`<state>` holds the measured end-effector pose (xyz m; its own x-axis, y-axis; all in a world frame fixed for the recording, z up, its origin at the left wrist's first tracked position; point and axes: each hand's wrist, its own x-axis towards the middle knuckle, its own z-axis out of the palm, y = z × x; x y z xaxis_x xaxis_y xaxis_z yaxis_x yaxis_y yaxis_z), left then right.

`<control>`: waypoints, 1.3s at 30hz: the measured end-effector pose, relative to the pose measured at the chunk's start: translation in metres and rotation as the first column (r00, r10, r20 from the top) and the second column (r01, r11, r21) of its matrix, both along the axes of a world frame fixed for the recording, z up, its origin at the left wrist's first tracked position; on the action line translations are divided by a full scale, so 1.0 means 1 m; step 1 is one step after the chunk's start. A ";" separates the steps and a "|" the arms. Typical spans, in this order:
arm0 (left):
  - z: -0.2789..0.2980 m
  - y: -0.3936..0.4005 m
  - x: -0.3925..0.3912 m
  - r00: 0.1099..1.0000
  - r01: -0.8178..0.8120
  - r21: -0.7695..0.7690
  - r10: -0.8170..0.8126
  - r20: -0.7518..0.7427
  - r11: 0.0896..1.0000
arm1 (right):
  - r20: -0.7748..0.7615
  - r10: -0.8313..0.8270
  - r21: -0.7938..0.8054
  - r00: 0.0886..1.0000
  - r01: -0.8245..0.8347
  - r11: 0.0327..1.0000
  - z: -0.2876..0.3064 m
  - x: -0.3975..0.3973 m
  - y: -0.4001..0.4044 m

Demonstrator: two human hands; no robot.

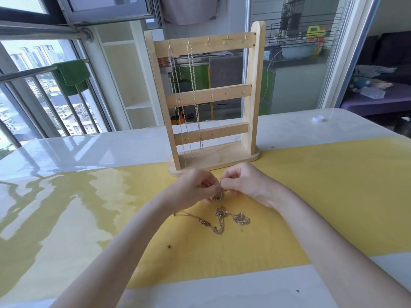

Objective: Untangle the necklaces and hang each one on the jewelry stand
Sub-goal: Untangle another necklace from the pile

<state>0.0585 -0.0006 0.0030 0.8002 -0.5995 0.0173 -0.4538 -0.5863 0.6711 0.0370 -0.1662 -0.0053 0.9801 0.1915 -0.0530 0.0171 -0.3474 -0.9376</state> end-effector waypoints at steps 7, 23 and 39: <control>-0.002 -0.009 -0.005 0.927 -0.047 0.285 -0.064 0.368 0.957 | 0.091 0.080 -0.334 0.993 -0.045 0.941 0.006 0.000 0.006; -0.011 -0.004 0.003 0.981 -0.084 -0.315 0.134 0.141 0.946 | -0.049 0.002 0.431 0.999 0.020 0.902 0.000 0.004 -0.001; 0.000 -0.011 -0.007 0.934 -0.312 -0.638 0.106 -0.340 0.704 | -0.051 0.130 0.511 0.990 -0.086 0.855 0.013 -0.002 -0.001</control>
